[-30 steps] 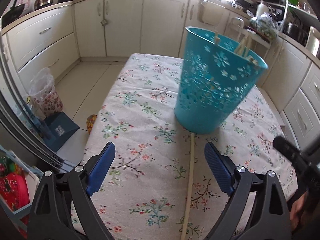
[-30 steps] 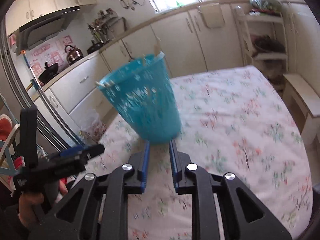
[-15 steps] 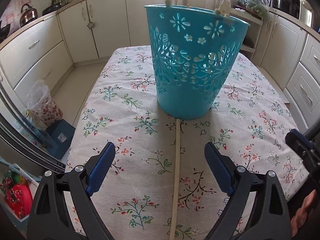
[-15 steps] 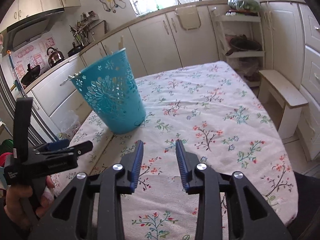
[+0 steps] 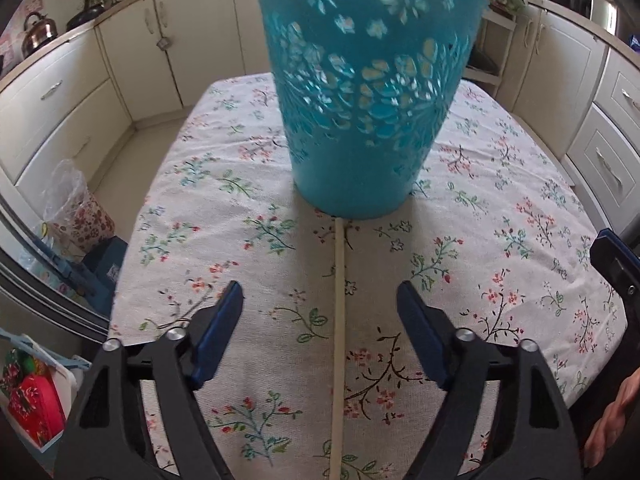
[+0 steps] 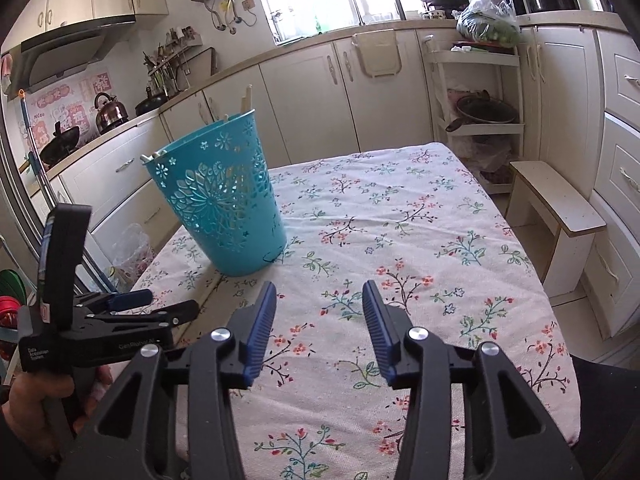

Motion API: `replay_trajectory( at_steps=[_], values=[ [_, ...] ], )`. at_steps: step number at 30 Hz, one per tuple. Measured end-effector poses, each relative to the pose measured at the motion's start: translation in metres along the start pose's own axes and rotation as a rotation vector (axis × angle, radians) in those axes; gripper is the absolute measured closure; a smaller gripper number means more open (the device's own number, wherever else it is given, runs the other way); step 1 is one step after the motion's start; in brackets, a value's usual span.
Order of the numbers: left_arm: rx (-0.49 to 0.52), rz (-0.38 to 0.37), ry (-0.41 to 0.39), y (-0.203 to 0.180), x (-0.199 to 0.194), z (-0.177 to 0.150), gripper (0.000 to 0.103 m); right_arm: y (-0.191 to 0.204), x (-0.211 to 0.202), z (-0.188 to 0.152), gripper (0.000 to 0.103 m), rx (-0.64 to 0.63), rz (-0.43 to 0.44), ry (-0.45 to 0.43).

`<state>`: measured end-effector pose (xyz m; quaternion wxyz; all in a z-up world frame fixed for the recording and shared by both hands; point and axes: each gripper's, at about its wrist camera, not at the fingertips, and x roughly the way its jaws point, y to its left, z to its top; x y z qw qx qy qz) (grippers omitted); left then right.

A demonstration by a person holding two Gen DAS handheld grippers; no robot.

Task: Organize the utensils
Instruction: 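Grasp the last loose wooden stick with the left gripper, then lift the stick over the teal basket and release it with the left gripper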

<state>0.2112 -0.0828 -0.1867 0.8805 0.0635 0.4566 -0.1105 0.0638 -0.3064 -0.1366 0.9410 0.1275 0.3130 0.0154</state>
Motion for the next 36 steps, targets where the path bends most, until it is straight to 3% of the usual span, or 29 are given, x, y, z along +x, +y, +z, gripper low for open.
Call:
replay_trajectory(
  at_steps=[3, 7, 10, 11, 17, 20, 23, 29, 36],
  values=[
    [0.002, -0.018, 0.037, -0.001, 0.014, 0.0, 0.051, 0.0, 0.0, -0.001, 0.059, -0.001, 0.003, 0.004],
    [0.023, -0.019, 0.023, -0.007, 0.016, 0.002, 0.064, -0.004, 0.0, -0.001, 0.057, 0.007, 0.009, 0.002],
    [0.028, -0.044, 0.025, -0.005, 0.017, 0.005, 0.092, -0.007, 0.001, -0.002, 0.056, 0.019, 0.015, 0.008],
    [0.026, -0.061, 0.03, -0.004, 0.016, 0.006, 0.098, -0.008, 0.001, -0.002, 0.056, 0.025, 0.017, 0.007],
    [-0.034, -0.108, 0.004, 0.018, 0.001, 0.004, 0.098, -0.015, -0.001, 0.0, 0.056, 0.056, 0.031, -0.003],
    [-0.119, -0.134, -0.053, 0.042, -0.028, 0.008, 0.098, -0.02, -0.002, 0.0, 0.056, 0.076, 0.038, -0.002],
    [-0.197, -0.171, -0.16, 0.065, -0.07, 0.02, 0.098, -0.021, -0.003, 0.001, 0.056, 0.085, 0.046, -0.008],
    [-0.217, -0.239, -0.437, 0.065, -0.138, 0.093, 0.098, -0.023, 0.001, 0.0, 0.056, 0.096, 0.061, 0.003],
    [-0.197, -0.216, -0.654, 0.034, -0.145, 0.181, 0.098, -0.036, 0.004, 0.001, 0.056, 0.137, 0.055, 0.009]
  ],
)
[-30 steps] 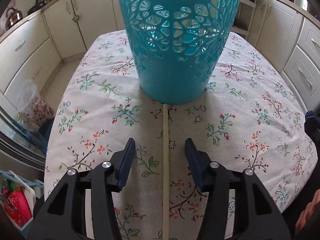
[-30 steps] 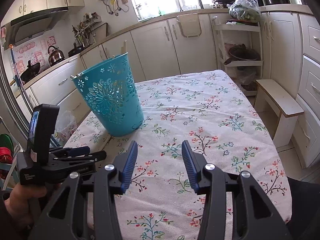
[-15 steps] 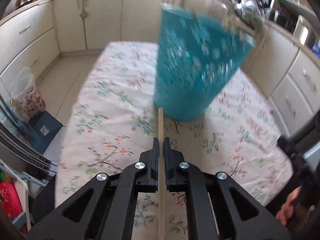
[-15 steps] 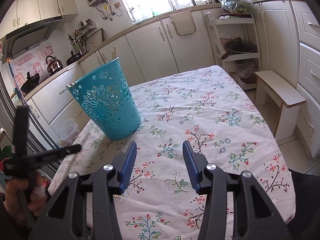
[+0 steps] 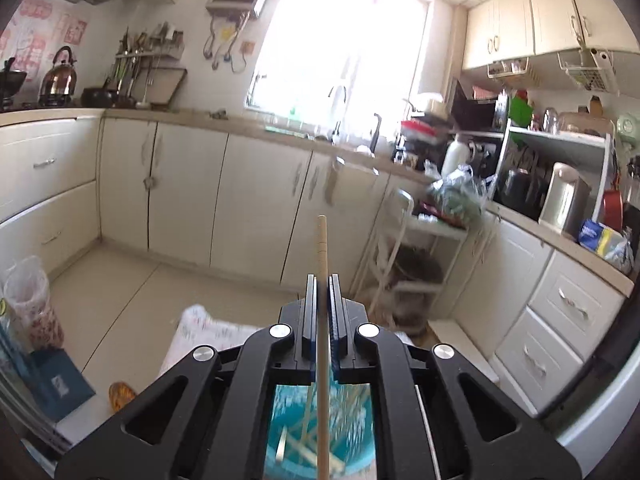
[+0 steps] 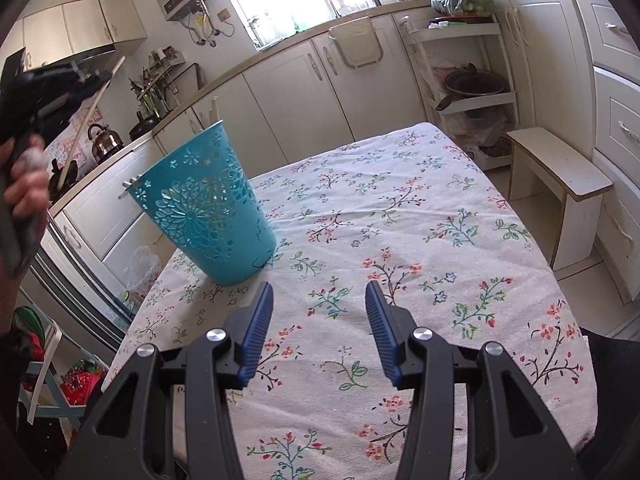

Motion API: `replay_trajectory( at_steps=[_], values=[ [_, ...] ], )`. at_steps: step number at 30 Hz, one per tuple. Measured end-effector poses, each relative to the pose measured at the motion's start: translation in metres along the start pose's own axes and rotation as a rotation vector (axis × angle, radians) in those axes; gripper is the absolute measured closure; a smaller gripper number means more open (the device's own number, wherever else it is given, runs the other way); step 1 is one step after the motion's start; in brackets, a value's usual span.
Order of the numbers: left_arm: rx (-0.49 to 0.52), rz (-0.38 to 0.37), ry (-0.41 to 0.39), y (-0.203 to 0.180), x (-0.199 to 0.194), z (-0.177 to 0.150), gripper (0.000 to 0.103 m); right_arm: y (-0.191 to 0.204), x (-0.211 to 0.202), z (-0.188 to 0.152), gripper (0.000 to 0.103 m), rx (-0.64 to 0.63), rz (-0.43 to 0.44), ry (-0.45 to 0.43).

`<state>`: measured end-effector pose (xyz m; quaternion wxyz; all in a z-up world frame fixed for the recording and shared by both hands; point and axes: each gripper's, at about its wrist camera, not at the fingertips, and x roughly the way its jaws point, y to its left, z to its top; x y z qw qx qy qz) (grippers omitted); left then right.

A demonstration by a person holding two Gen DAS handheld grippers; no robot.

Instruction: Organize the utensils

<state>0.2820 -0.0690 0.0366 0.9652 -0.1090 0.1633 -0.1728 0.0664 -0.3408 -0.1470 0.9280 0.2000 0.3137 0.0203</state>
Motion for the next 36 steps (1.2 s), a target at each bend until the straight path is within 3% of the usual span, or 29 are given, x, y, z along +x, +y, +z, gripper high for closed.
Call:
replay_trajectory(
  at_steps=[3, 9, 15, 22, 23, 25, 26, 27, 31, 33, 36],
  values=[
    [-0.007, 0.022, -0.023, -0.006, 0.024, 0.003, 0.098, -0.004, 0.004, -0.001, 0.056, 0.013, 0.002, 0.014],
    [0.005, 0.05, 0.013, -0.012, 0.064, -0.023, 0.098, -0.008, 0.013, 0.0, 0.056, 0.034, 0.012, 0.037],
    [0.049, 0.08, 0.038, -0.011, 0.064, -0.044, 0.098, -0.006, 0.02, 0.0, 0.056, 0.03, 0.023, 0.056],
    [0.099, 0.113, 0.169, -0.004, 0.058, -0.065, 0.093, -0.002, 0.018, 0.0, 0.053, 0.012, 0.027, 0.063],
    [0.111, 0.122, 0.189, -0.003, 0.053, -0.068, 0.086, 0.001, 0.017, 0.0, 0.052, 0.004, 0.031, 0.063],
    [0.129, 0.159, 0.203, 0.0, 0.039, -0.073, 0.062, 0.007, 0.013, 0.002, 0.052, -0.016, 0.036, 0.055],
    [0.133, 0.177, 0.206, 0.001, 0.029, -0.076, 0.045, 0.01, 0.009, 0.003, 0.049, -0.027, 0.038, 0.051],
    [0.136, 0.189, 0.204, 0.004, 0.017, -0.076, 0.035, 0.014, 0.005, 0.005, 0.047, -0.036, 0.04, 0.044],
    [0.15, 0.222, 0.205, 0.007, -0.03, -0.078, 0.017, 0.032, -0.016, 0.016, 0.042, -0.064, 0.051, 0.013],
    [0.145, 0.231, 0.214, 0.007, -0.055, -0.08, 0.01, 0.045, -0.032, 0.024, 0.031, -0.081, 0.062, -0.004],
    [0.138, 0.25, 0.233, 0.006, -0.09, -0.085, 0.007, 0.064, -0.055, 0.033, 0.018, -0.102, 0.06, -0.024]
  ],
)
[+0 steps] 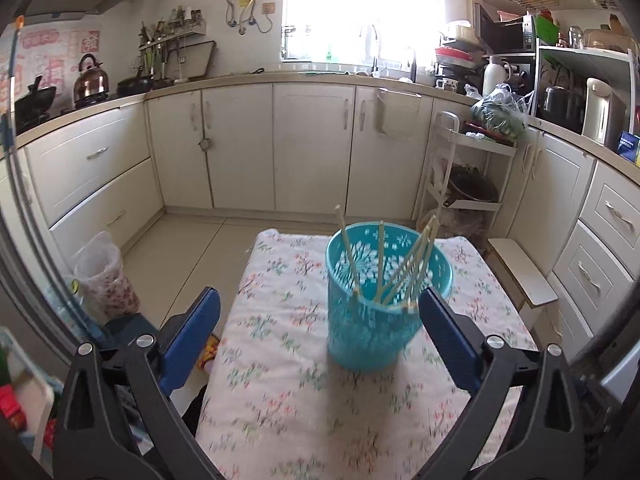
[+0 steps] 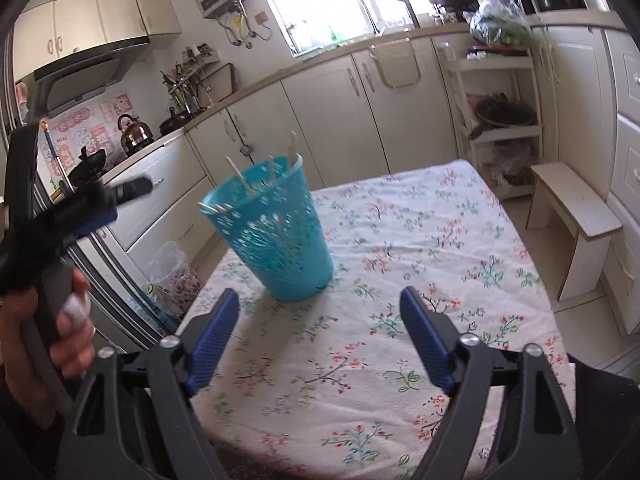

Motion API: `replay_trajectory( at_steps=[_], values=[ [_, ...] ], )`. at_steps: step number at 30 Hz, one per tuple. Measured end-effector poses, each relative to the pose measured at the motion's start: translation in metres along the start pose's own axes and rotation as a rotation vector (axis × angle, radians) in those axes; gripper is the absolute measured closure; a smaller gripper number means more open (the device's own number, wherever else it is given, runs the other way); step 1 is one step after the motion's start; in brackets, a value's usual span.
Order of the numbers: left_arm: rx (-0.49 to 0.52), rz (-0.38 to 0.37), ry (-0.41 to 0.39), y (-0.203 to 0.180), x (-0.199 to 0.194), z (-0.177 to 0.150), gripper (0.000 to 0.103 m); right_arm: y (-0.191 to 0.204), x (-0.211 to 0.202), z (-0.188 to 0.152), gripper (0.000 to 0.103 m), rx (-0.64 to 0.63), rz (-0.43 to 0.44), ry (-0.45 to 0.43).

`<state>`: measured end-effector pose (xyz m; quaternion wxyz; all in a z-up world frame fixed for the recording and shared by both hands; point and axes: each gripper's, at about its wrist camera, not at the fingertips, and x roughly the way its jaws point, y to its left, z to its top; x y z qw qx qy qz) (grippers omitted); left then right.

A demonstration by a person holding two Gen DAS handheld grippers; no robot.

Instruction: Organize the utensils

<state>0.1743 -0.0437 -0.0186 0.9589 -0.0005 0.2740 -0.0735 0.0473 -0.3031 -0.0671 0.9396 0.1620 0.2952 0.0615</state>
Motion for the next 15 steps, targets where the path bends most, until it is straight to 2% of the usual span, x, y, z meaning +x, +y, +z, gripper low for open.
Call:
replay_trajectory(
  at_steps=[8, 11, 15],
  values=[
    [-0.02, 0.03, 0.061, 0.009, -0.069, -0.032, 0.007, 0.034, -0.057, 0.013, 0.007, 0.018, -0.011, -0.016],
    [-0.014, 0.049, 0.075, 0.008, -0.092, -0.036, 0.007, 0.046, -0.076, 0.015, 0.007, 0.017, -0.019, -0.02],
    [-0.018, 0.029, 0.095, 0.008, -0.125, -0.046, 0.007, 0.062, -0.099, 0.008, 0.007, 0.027, -0.06, -0.015]
  ],
)
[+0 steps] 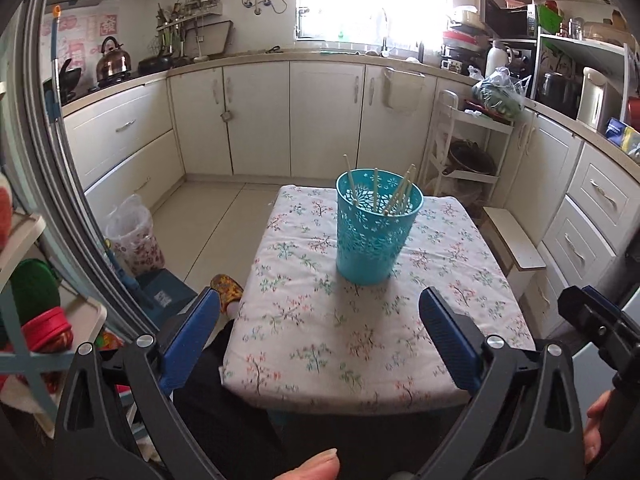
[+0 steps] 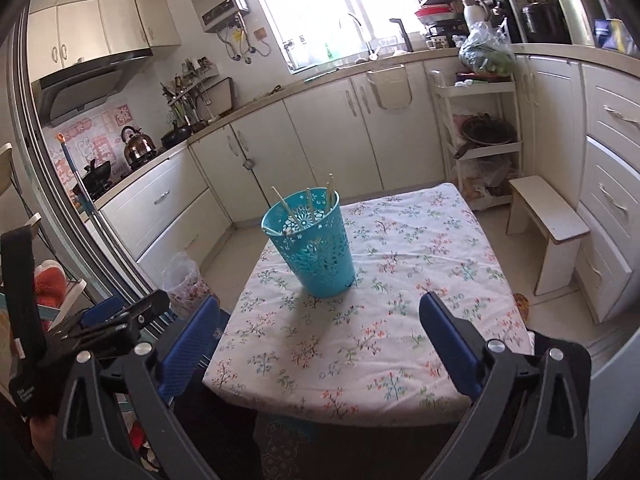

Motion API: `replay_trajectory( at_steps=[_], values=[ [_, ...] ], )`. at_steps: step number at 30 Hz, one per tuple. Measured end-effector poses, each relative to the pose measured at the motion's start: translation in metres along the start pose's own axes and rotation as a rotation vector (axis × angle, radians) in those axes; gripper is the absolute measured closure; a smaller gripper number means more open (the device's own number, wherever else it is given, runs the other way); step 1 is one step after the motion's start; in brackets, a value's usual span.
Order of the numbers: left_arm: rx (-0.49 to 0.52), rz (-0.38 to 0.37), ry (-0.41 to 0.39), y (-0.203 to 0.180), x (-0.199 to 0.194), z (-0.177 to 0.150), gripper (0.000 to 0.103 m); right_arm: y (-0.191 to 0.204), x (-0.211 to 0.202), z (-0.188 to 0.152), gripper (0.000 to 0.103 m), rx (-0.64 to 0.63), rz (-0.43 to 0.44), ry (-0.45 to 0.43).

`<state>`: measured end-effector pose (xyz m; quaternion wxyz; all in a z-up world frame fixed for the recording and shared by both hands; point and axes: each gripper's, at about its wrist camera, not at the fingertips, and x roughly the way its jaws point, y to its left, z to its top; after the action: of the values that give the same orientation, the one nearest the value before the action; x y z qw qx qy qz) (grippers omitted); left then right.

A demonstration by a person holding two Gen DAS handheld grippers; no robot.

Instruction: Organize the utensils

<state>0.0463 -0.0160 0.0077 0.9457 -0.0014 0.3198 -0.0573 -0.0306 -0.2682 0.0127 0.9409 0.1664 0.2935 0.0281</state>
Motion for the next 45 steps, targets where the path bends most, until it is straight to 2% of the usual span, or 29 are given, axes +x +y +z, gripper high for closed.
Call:
replay_trajectory(
  at_steps=[6, 9, 13, 17, 23, 28, 45],
  values=[
    [-0.028, -0.021, 0.015, 0.006, -0.025, -0.026, 0.007, 0.017, -0.022, -0.044, 0.007, -0.036, -0.011, 0.005],
    [-0.029, -0.012, 0.03, 0.009, -0.029, -0.033, 0.007, 0.018, -0.027, -0.055, 0.007, -0.055, -0.026, 0.016],
    [0.001, 0.021, 0.019, 0.007, -0.039, -0.036, 0.007, 0.023, -0.044, -0.051, 0.007, -0.088, -0.023, -0.038],
    [0.02, 0.03, -0.007, 0.006, -0.055, -0.034, 0.007, 0.031, -0.05, -0.048, 0.007, -0.094, 0.034, -0.022],
    [-0.018, 0.051, -0.073, 0.01, -0.08, -0.042, 0.007, 0.044, -0.065, -0.058, 0.007, -0.128, 0.051, -0.051],
    [-0.043, 0.049, -0.069, 0.017, -0.083, -0.044, 0.007, 0.044, -0.065, -0.061, 0.007, -0.125, 0.058, -0.056],
    [-0.034, 0.053, -0.079, 0.015, -0.089, -0.048, 0.007, 0.045, -0.079, -0.062, 0.007, -0.144, 0.055, -0.097]
  ],
)
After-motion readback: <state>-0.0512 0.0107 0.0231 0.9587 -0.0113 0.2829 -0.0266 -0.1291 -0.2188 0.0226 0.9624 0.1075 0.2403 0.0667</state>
